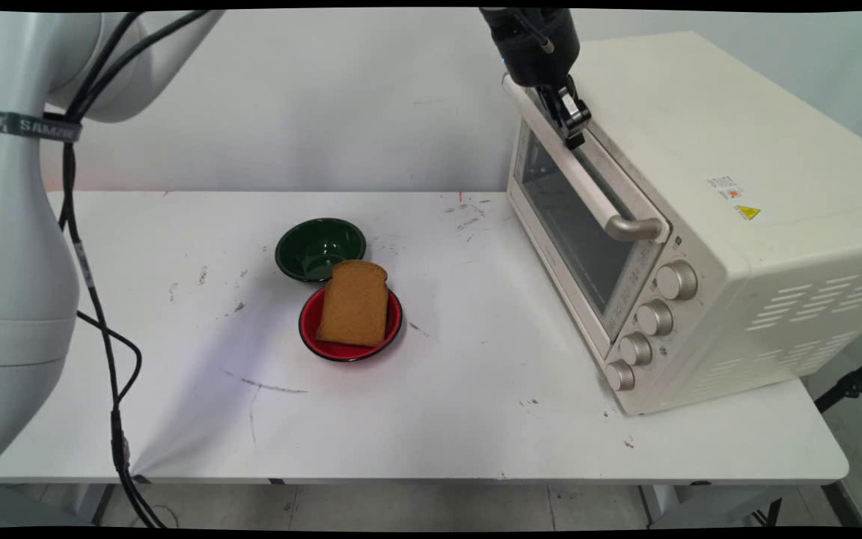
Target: Open the oven
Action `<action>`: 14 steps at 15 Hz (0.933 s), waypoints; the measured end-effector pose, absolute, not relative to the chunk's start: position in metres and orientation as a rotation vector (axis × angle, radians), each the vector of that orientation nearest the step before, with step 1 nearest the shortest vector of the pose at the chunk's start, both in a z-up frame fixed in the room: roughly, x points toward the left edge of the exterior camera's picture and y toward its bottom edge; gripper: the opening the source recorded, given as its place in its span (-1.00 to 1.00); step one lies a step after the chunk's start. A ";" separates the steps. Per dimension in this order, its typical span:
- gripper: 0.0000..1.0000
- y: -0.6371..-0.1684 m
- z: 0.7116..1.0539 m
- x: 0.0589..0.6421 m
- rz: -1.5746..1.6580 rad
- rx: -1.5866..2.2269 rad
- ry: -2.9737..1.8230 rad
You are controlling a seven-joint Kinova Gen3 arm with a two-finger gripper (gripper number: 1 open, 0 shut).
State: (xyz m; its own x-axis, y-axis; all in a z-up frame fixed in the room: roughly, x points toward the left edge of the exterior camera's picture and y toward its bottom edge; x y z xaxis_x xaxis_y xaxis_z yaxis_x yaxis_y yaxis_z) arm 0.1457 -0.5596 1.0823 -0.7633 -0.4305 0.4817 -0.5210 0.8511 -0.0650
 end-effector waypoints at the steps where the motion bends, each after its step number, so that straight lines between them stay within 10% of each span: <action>1: -1.00 -0.558 1.081 0.148 0.268 0.701 -2.567; 14: -1.00 -0.541 1.051 0.188 0.280 0.670 -2.519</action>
State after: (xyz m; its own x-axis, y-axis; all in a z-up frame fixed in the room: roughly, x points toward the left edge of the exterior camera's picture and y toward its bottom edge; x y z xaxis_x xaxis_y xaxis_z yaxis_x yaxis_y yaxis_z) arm 0.1882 -0.5405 1.0508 -0.7460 -0.4059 0.5280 -0.5119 0.8566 -0.0646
